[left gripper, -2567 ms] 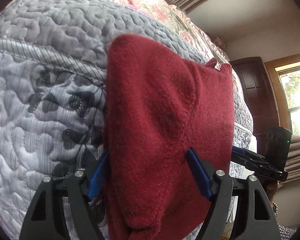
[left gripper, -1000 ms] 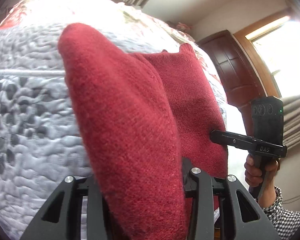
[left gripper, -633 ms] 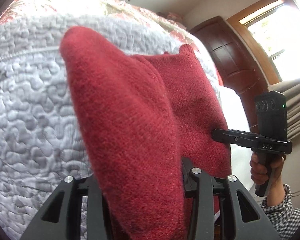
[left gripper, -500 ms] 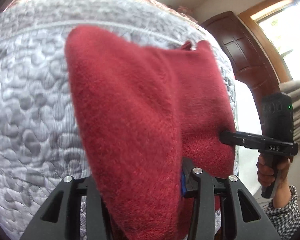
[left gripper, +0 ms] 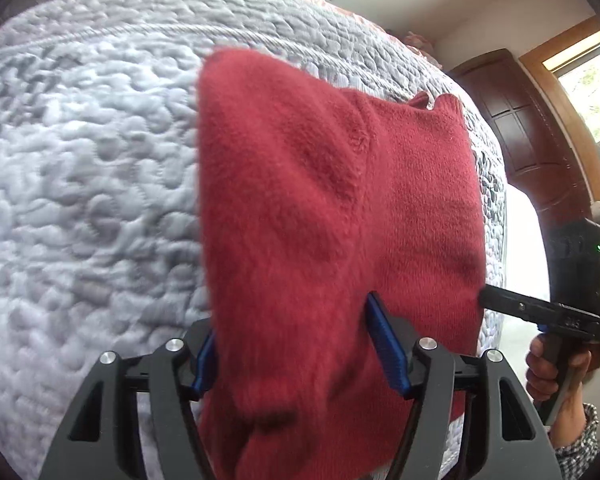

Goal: Fold small clothes

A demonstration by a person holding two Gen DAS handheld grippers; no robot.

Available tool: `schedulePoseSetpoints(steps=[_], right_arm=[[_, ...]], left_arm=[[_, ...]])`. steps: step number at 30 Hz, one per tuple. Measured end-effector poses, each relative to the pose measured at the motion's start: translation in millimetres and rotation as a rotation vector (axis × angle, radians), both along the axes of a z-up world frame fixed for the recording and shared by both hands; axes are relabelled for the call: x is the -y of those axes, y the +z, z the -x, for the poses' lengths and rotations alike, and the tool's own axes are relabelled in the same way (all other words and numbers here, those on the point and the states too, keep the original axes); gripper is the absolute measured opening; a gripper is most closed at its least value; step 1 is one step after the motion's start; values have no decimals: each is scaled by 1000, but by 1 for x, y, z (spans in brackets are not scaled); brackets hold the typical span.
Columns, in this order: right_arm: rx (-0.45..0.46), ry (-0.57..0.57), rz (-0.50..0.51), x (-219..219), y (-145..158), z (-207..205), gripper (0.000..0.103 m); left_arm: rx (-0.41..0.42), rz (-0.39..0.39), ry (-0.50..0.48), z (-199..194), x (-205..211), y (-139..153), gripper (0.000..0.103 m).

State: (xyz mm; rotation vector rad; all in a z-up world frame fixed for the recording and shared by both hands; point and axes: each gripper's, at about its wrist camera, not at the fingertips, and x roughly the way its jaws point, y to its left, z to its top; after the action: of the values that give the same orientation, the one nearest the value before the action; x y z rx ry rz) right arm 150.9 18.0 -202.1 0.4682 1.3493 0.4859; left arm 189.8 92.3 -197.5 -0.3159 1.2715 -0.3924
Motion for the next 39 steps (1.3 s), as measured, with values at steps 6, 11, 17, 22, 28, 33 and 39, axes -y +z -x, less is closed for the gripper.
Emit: schedulePoseSetpoints(steps=[6,11,17,22,28,33,39], right_arm=[[-74,-18,-83,5,-15,59,63],[-134,-52,-142,4,-40,78,47],[-131,-36,-135,-5,-30,71,21],[-59,-8,-49,-20,10,69,19],[-65,-1,37,-26,5,72,19],[-108,-23,54,-28,-24,71,19],[-134,-49,29,-21,-40,69,20]], left_arm=[[57,-96,25,59,-20,18,66],[27,-129,41,83,-28,4,64],[-9,-133,72,83,-35,-9,55],[11,-165,61,87,-29,5,48],[4,-184,76,91,-31,5,48],[-18,-182,79,90,-33,-13,54],[-18,-198,70,90,-32,-20,56]])
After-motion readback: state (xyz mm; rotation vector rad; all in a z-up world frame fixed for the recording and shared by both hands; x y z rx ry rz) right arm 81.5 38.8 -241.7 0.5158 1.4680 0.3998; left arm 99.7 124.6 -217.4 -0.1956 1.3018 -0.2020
